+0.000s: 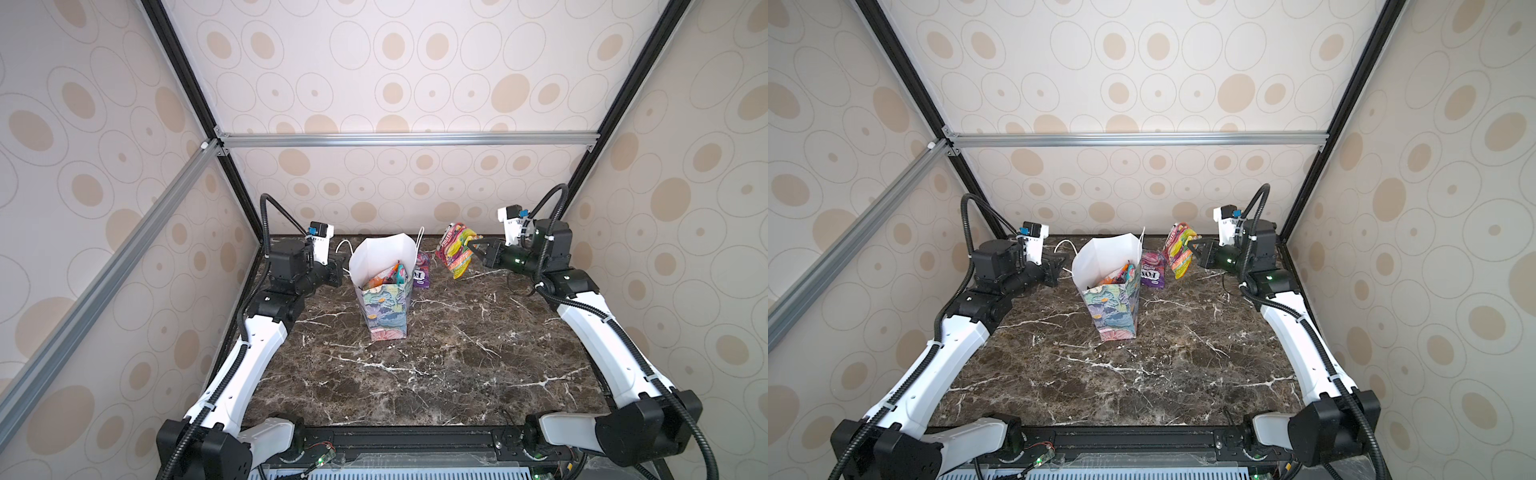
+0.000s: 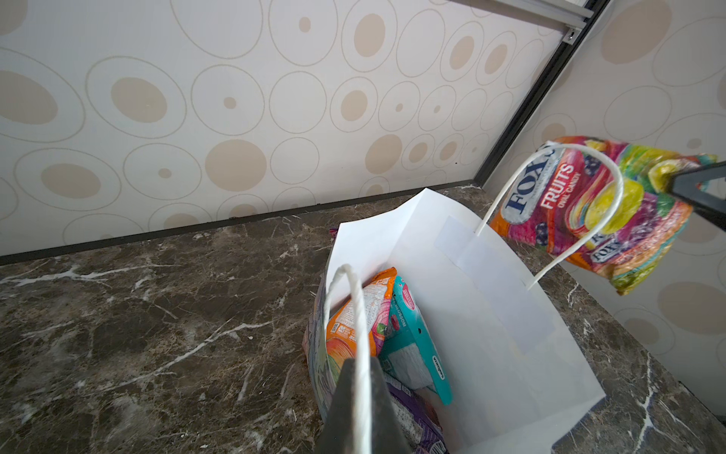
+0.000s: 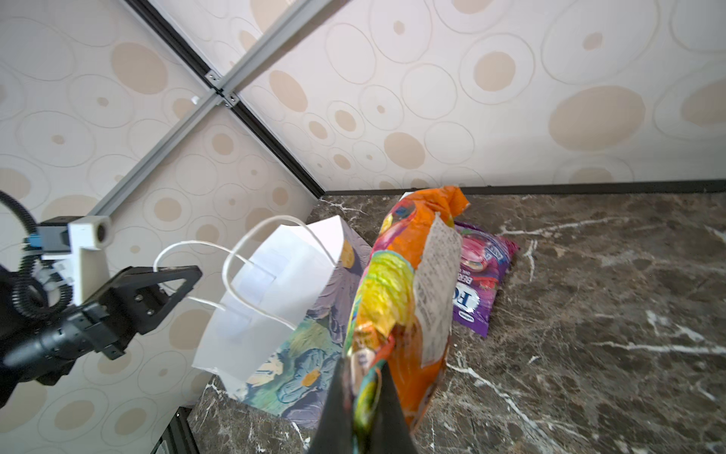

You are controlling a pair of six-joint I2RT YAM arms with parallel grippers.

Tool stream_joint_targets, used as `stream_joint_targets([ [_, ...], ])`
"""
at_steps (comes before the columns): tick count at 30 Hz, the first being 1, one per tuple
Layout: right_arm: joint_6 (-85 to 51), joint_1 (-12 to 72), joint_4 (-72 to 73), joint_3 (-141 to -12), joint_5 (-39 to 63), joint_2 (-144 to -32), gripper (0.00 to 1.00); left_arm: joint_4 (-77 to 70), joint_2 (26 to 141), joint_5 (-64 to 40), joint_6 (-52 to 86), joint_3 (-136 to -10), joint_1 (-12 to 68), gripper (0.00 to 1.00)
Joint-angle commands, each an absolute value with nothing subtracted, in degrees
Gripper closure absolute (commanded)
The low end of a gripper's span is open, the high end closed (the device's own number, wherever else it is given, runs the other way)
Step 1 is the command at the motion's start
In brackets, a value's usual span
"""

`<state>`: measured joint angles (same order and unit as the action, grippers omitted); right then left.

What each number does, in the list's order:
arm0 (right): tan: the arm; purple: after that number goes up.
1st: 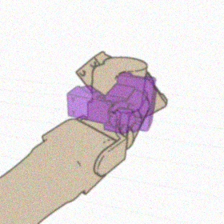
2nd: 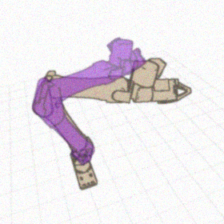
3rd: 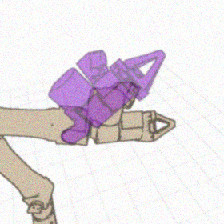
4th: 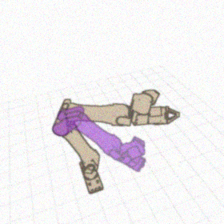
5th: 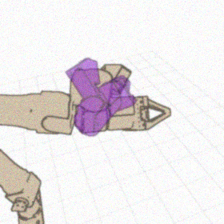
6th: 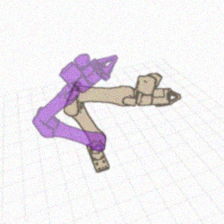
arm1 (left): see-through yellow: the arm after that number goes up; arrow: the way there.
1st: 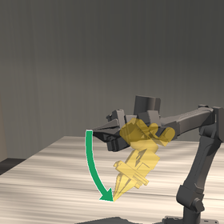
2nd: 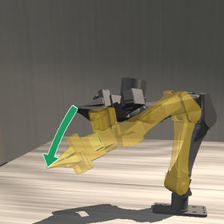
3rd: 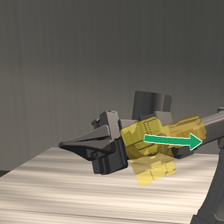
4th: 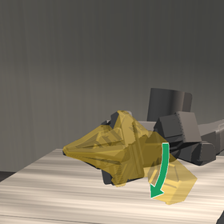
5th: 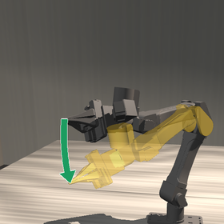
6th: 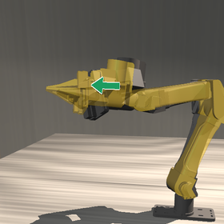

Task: Place the snacks into the paper bag
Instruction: Place the snack in the paper bag.

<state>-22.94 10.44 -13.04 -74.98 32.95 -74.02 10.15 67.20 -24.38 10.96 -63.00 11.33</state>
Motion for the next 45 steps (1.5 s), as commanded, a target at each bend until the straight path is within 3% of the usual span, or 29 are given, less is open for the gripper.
stream_joint_targets([
  [1, -21.8, 11.8, -13.0, -78.2, 33.0, -71.8, 1.00, 10.0, 66.4, -25.4, 11.2, -63.0, 11.2, 0.94],
  [20, -18.2, 22.9, -14.5, -88.7, 33.6, -71.9, 1.00, 10.2, 66.6, -25.4, 11.0, -63.2, 11.2, 0.94],
  [29, -11.7, 30.4, -21.1, -95.2, 28.7, -76.3, 1.00, 10.2, 66.8, -25.4, 11.0, -63.2, 11.2, 0.94],
  [45, -10.6, 35.0, -24.0, -104.9, 23.1, -89.7, 1.00, 10.4, 66.9, -25.3, 10.7, -63.2, 11.2, 0.95],
])
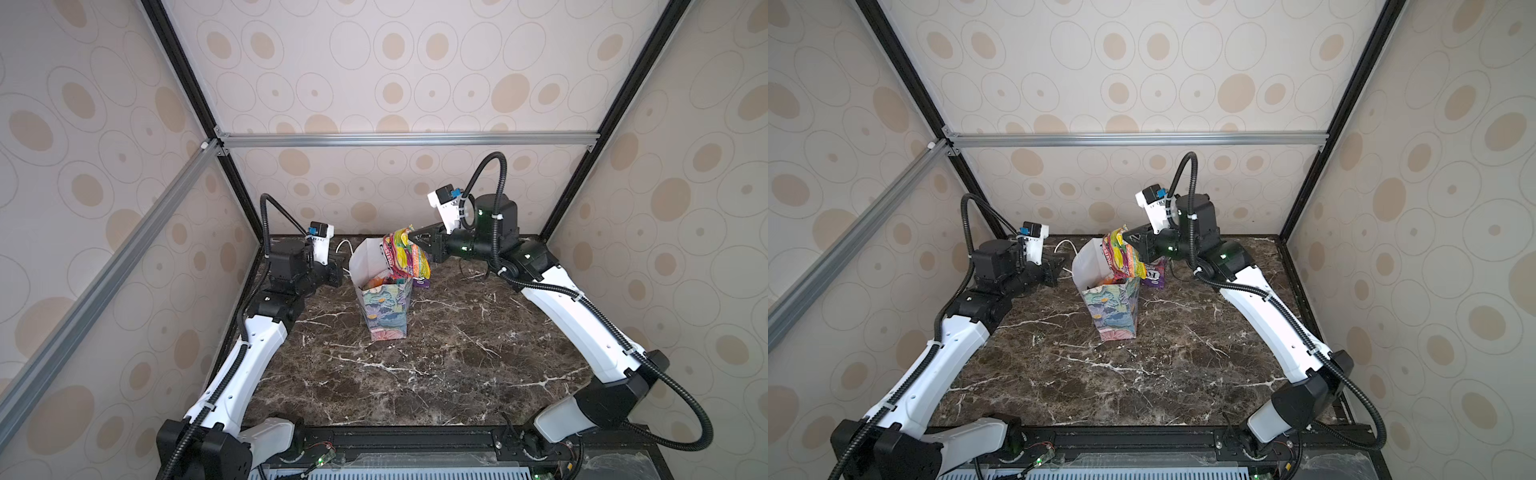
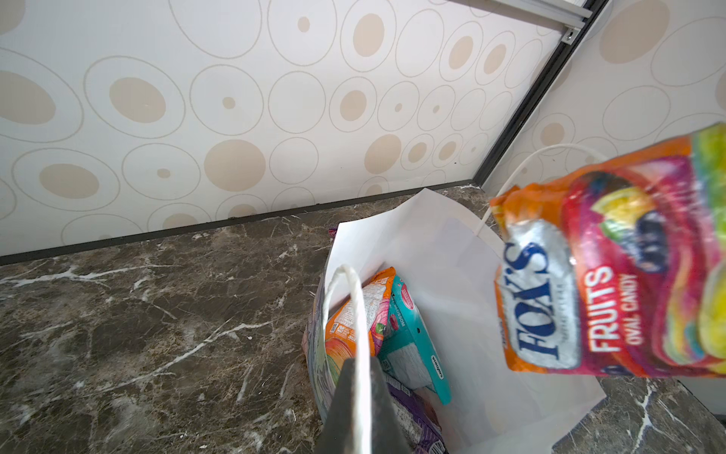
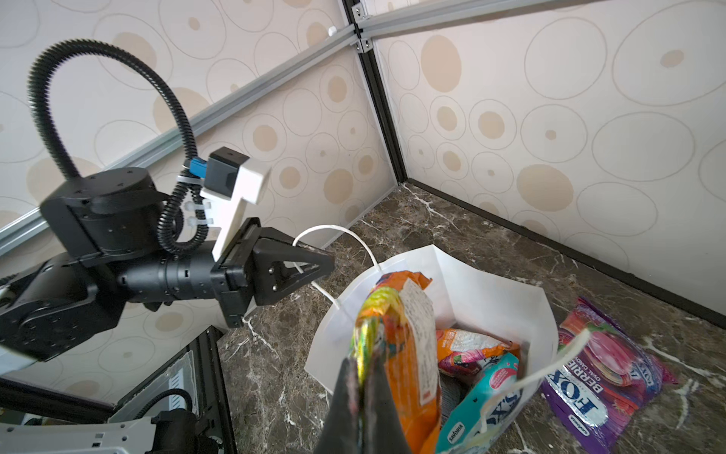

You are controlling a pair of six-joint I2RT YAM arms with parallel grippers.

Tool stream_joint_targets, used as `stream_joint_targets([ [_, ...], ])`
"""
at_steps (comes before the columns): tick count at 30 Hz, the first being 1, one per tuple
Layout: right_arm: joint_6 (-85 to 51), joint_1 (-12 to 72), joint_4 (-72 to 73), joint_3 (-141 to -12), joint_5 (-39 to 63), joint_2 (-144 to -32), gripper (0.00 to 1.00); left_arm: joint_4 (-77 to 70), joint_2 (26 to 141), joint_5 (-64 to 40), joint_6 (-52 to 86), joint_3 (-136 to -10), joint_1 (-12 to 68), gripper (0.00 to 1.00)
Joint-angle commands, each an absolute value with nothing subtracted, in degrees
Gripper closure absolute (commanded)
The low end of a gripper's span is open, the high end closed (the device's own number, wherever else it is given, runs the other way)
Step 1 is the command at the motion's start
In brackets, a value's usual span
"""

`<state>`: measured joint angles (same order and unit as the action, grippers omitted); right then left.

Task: Place the snacks into the paper bag
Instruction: Place the snack in the paper bag.

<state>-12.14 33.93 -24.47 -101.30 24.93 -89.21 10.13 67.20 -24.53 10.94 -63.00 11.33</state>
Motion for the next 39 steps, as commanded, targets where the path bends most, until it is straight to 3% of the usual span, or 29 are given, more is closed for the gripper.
stream_joint_targets([
  [1, -10.3, 35.5, -24.2, -105.7, 22.6, -90.3, 1.00, 10.5, 66.9, -25.2, 10.7, -63.3, 11.2, 0.95],
  [12, -4.8, 40.9, -27.2, -111.1, 11.4, -98.2, 1.00, 10.5, 66.9, -25.3, 10.7, -63.2, 11.2, 0.95],
  [25, -3.3, 41.3, -30.1, -113.4, 7.4, -104.4, 0.99, 10.4, 66.9, -25.3, 10.7, -63.1, 11.2, 0.95],
  [28, -3.0, 41.4, -31.9, -115.0, 7.1, -105.4, 0.77, 10.4, 66.9, -25.3, 10.7, -63.1, 11.2, 0.95],
  [31, -2.7, 41.7, -32.5, -116.0, 7.5, -105.4, 0.61, 10.4, 67.0, -25.3, 10.7, -63.1, 11.3, 0.95],
  [33, -2.0, 42.1, -32.7, -116.4, 7.0, -105.2, 0.56, 10.4, 67.0, -25.3, 10.8, -63.1, 11.3, 0.95],
  [39, -1.4, 42.7, -32.9, -116.1, 6.2, -102.0, 0.55, 10.3, 66.9, -25.1, 10.7, -63.1, 11.3, 0.95],
])
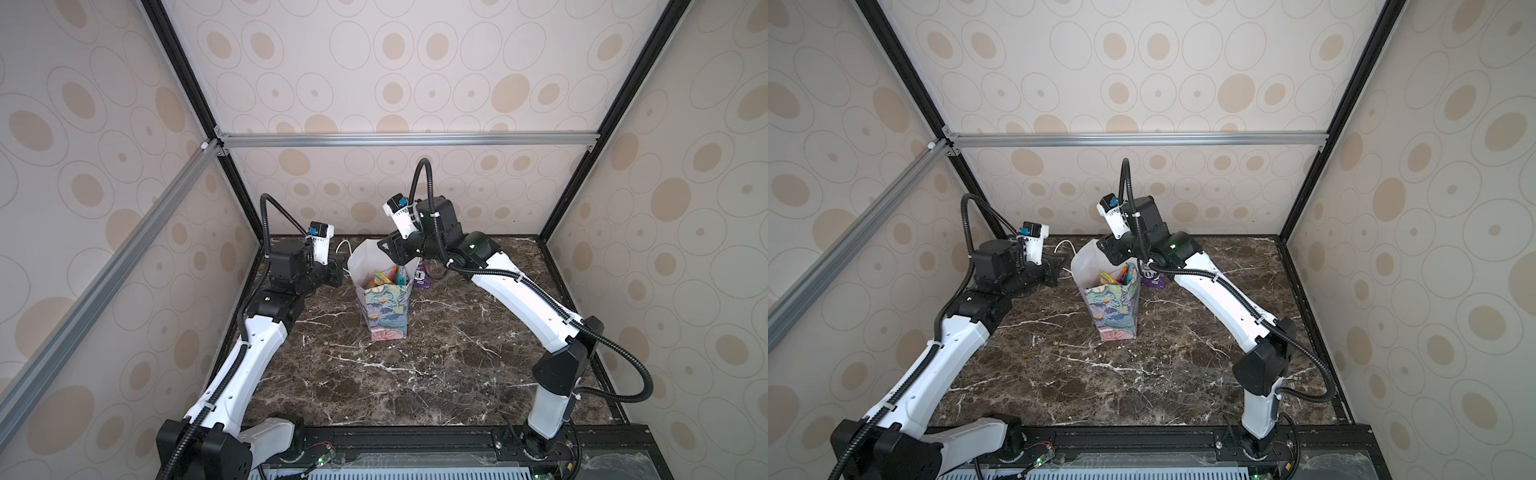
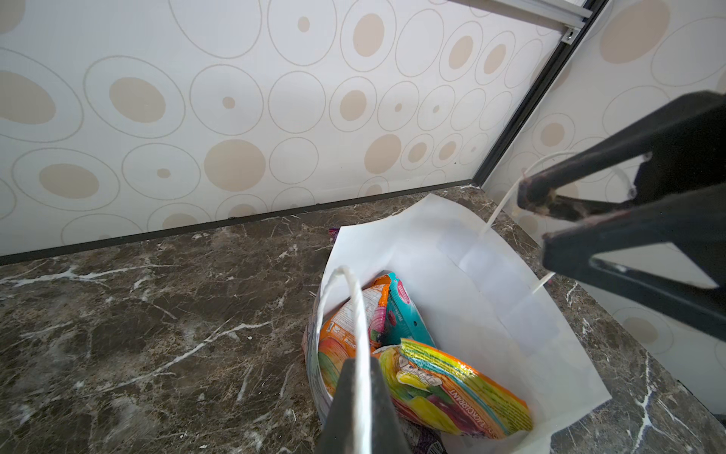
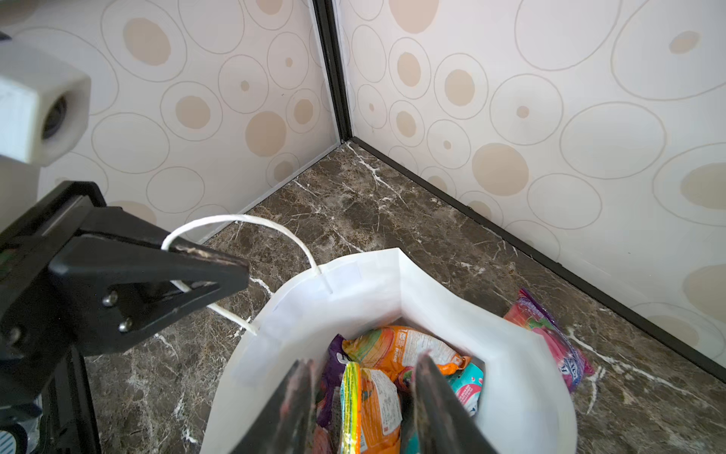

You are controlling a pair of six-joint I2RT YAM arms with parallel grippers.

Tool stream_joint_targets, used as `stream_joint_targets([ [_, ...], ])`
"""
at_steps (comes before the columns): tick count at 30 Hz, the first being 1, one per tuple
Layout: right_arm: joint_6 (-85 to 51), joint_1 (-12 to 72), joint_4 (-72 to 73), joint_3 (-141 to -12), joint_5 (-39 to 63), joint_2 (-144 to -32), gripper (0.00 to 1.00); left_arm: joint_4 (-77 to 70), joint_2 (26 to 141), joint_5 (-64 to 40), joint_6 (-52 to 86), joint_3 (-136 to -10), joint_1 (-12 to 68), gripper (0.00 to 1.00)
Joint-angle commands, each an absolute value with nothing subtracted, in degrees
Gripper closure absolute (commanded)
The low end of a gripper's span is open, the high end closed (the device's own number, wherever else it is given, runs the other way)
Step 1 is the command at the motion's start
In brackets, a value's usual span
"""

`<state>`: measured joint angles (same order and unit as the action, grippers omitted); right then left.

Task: Place the snacks into the paper bag
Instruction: Place the snack in the paper bag, then pick up the snack from the top-center of the table.

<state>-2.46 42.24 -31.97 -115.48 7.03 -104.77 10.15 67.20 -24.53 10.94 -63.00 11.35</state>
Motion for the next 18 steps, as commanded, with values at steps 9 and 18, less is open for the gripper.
stream_joint_targets([
  [9, -0.9, 42.6, -25.0, -101.2, 1.3, -86.9, 0.53, 10.4, 67.0, -24.9, 10.6, -63.0, 11.3, 0.95],
  [18, -8.1, 34.7, -18.0, -84.1, -0.3, -74.7, 0.44, 10.4, 66.8, -24.9, 10.5, -63.1, 11.3, 0.95],
])
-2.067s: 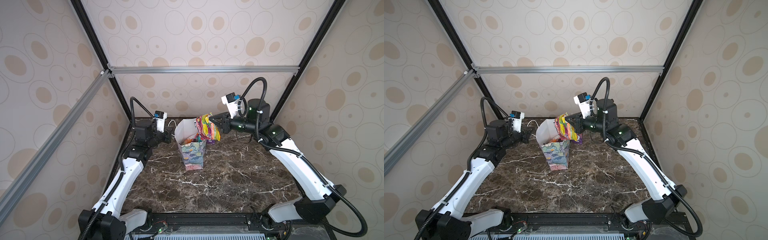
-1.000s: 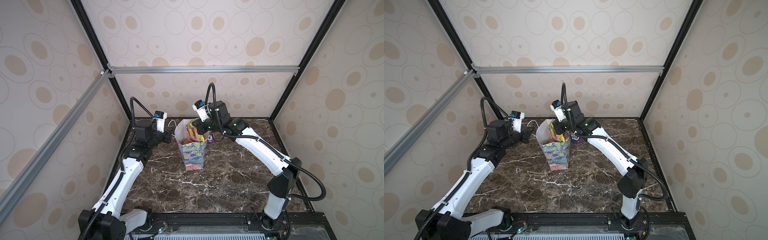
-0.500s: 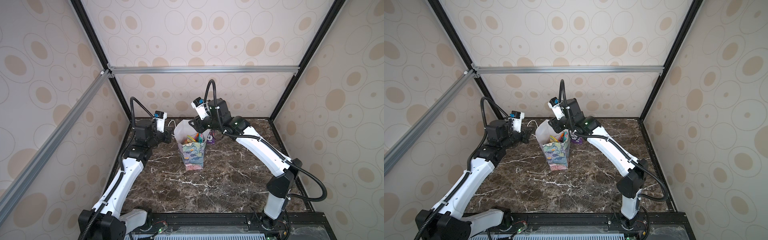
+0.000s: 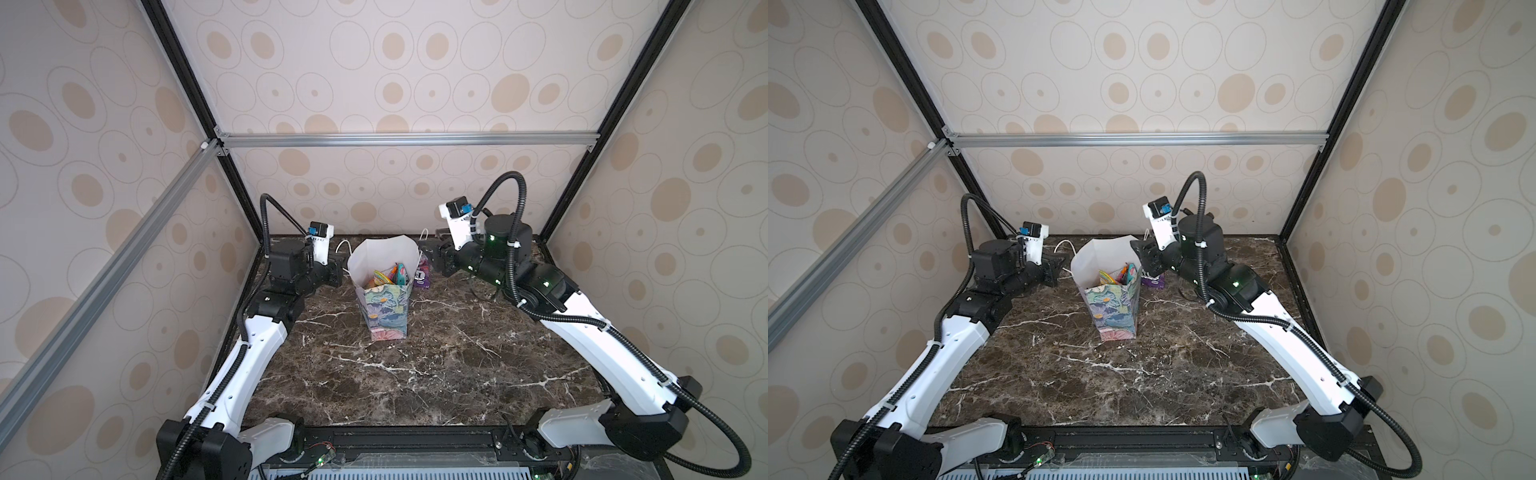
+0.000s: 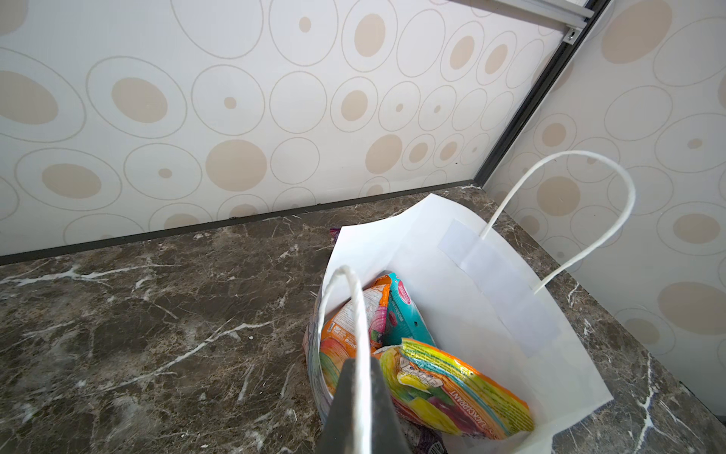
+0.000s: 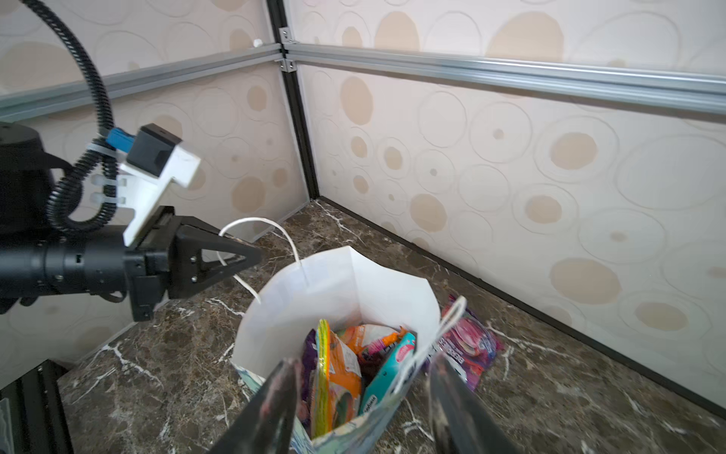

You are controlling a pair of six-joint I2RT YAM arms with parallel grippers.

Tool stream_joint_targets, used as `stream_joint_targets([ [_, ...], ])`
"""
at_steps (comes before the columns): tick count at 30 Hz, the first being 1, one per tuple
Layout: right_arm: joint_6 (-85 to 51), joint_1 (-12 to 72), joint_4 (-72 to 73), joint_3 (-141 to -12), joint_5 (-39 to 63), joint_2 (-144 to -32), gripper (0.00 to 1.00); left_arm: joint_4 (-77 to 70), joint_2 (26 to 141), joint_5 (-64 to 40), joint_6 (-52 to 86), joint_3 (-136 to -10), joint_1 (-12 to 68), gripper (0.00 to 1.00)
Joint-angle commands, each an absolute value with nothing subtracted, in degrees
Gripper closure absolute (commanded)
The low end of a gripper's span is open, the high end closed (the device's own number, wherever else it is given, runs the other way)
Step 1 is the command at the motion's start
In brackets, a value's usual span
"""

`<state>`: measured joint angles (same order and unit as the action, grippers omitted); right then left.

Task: Place the snacks into the paper bag
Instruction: Pick up the snack from the top-center of the table.

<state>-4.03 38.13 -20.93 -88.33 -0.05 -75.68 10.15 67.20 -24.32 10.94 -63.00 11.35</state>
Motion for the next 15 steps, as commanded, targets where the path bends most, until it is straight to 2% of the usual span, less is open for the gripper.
stream_joint_targets([
  [1, -9.3, 33.3, -16.8, -82.0, 1.3, -73.9, 0.44, 10.3, 66.8, -24.9, 10.5, -62.9, 11.3, 0.95],
  [5, -15.0, 27.6, -14.1, -75.2, 5.7, -71.7, 0.44, 10.4, 66.7, -25.0, 10.5, -62.9, 11.3, 0.95],
  [9, -16.8, 23.9, -13.7, -70.2, 5.8, -70.8, 0.44, 10.4, 66.6, -25.0, 10.5, -62.9, 11.3, 0.95],
  [15, -18.6, 19.6, -11.2, -65.4, 11.6, -75.9, 0.44, 10.3, 66.8, -25.3, 10.5, -62.9, 11.4, 0.95],
])
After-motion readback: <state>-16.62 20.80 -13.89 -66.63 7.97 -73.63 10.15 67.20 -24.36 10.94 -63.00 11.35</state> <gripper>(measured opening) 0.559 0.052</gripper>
